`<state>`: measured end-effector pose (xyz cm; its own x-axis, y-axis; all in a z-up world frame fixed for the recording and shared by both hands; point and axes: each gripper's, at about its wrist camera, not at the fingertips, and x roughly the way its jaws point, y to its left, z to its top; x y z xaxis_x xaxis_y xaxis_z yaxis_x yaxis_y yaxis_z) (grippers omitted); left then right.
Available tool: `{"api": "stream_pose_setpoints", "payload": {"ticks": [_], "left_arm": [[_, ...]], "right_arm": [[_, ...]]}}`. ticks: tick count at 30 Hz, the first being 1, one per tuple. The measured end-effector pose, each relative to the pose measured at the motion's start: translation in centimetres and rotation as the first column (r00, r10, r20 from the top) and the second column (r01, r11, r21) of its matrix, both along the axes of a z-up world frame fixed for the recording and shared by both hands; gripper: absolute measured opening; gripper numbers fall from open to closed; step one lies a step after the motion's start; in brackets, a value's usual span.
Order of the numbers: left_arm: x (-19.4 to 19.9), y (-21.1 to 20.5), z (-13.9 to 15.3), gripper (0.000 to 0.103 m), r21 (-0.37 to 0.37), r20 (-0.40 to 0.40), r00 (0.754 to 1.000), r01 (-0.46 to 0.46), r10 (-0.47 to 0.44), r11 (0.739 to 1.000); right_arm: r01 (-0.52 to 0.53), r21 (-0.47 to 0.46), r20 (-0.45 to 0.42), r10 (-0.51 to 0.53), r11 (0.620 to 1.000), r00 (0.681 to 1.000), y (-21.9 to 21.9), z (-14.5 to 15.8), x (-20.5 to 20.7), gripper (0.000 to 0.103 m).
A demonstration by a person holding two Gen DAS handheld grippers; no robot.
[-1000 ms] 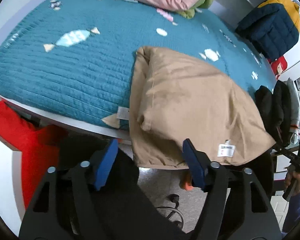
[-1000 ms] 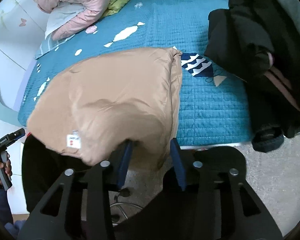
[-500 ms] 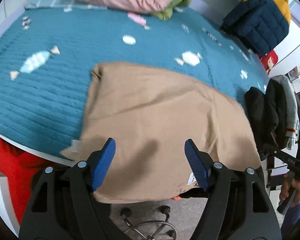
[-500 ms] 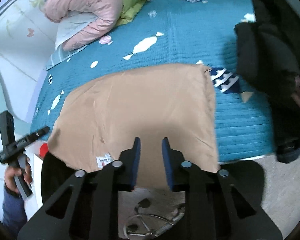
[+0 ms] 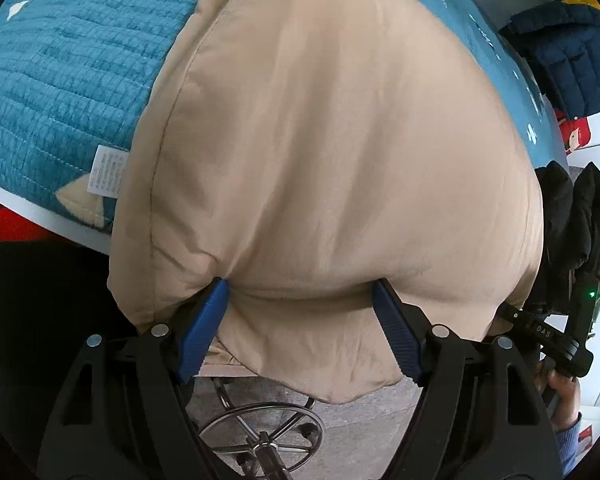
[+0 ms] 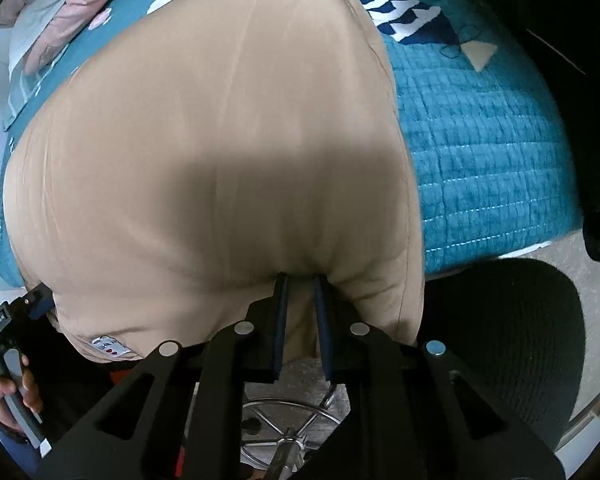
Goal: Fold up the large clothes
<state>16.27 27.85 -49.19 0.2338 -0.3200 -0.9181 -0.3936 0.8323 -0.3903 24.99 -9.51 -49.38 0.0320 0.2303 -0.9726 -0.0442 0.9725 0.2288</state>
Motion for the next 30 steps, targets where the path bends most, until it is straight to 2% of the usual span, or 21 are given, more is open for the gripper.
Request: {"api": "stream_pose_setpoints", "payload": {"ticks": [3,8,11,14,18,21,23,26,30], "left_arm": [[0.3,-0.2,0.2,0.076,-0.003,0.0,1.0,-0.002,0.002,1.0],[0.3,0.8,0.8,0.079,-0.042,0.027,1.0,-0.011,0.012,0.999],[0.4,1.0,0.8,0.079,-0.056,0.031,0.999,-0.007,0.009,0.998],[0.6,0.9,0.8,0.08,-0.057,0.032,0.999,0.001,0.001,0.998],[0.6,0.7,0.6,0.082,-0.064,0.04,0.999,0.009,-0.007,0.998],[0.6,0.3,0.4,0.083,-0.061,0.04,0.999,0.012,-0.01,0.998],[0.6,0.3,0.3,0.084,-0.064,0.045,0.999,0.016,-0.013,0.998],[0.9,-0.2,0.3,0.085,-0.061,0.058,0.998,0.033,-0.029,0.998],[1.6,-0.8,0.3,0.087,-0.051,0.065,0.997,0.055,-0.052,0.997]], "right_arm": [[0.025,0.022,-0.008,-0.025,0.999,1.0,0.0,1.3,-0.1,0.015],[-0.02,0.115,0.1,0.009,0.993,0.995,2.3,6.3,0.5,0.015],[-0.068,0.209,0.152,0.036,0.976,0.988,5.5,8.5,2.4,0.015],[-0.114,0.261,0.17,0.071,0.959,0.983,9.6,9.2,4.1,0.015],[-0.116,0.33,0.128,0.077,0.937,0.989,14.4,8.1,6.5,0.014],[-0.09,0.344,0.083,0.066,0.935,0.994,15.9,6.9,7.8,0.014],[-0.079,0.267,0.057,0.066,0.96,0.996,16.8,4.8,9.3,0.006],[-0.024,0.26,-0.021,0.031,0.965,0.999,16.7,1.5,10.6,0.001],[-0.057,0.224,0.013,0.056,0.973,0.998,16.9,0.7,11.1,0.0]]}}
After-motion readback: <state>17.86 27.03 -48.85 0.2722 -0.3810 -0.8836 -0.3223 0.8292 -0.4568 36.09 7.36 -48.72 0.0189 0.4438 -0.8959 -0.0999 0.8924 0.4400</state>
